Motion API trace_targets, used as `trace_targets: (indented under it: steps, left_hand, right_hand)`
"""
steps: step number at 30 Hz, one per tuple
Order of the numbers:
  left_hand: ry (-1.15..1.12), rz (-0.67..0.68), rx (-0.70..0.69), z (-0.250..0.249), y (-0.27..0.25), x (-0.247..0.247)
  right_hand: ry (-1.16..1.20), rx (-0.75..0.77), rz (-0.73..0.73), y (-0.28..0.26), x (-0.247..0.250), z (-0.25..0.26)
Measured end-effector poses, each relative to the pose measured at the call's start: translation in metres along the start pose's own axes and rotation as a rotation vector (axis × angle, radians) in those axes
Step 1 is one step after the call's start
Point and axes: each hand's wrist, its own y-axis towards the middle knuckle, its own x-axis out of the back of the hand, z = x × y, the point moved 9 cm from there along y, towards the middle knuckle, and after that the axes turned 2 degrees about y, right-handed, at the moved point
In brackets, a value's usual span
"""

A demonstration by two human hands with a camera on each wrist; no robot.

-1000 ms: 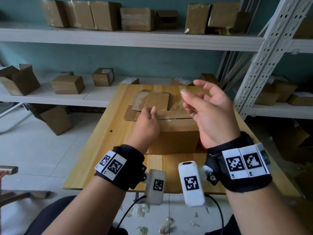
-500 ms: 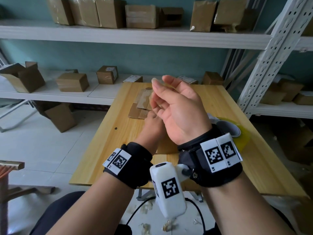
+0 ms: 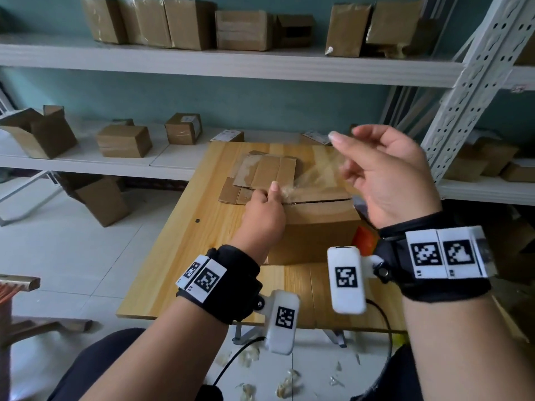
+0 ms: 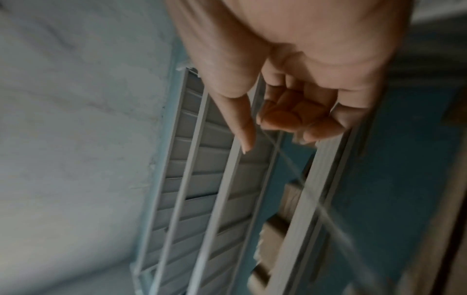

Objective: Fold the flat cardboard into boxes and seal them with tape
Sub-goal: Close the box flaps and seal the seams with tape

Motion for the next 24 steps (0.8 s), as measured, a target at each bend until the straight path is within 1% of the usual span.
trace_targets:
  steps: [2, 5, 12, 14, 20, 24]
  left_hand:
    - [-0.006, 0.008, 0.005, 0.001, 0.001, -0.001]
    - [-0.003, -0.003, 0.001, 0.001, 0.002, 0.000]
    - [-0.005, -0.011, 0.016, 0.001, 0.003, 0.000]
    - [-0.006, -0.007, 0.019, 0.001, 0.003, -0.001]
    - [-0.026, 0.001, 0.051, 0.001, 0.000, -0.001]
    - [0.008, 0.009, 0.043, -0.001, 0.002, 0.003]
  right_hand:
    - [-0.120, 0.030, -0.042, 0.008, 0.024, 0.000]
    - [-0.267, 0.027, -0.062, 0.016, 0.048, -0.009]
    - [-0.391, -0.056, -0.099, 0.015, 0.070, -0.034]
    - [-0.374, -0.110, -0.112, 0.015, 0.074, -0.043]
    - [-0.191, -0.307, -0.124, 0.009, 0.073, -0.067]
    - [-0.065, -0.366, -0.126, 0.002, 0.069, -0.073]
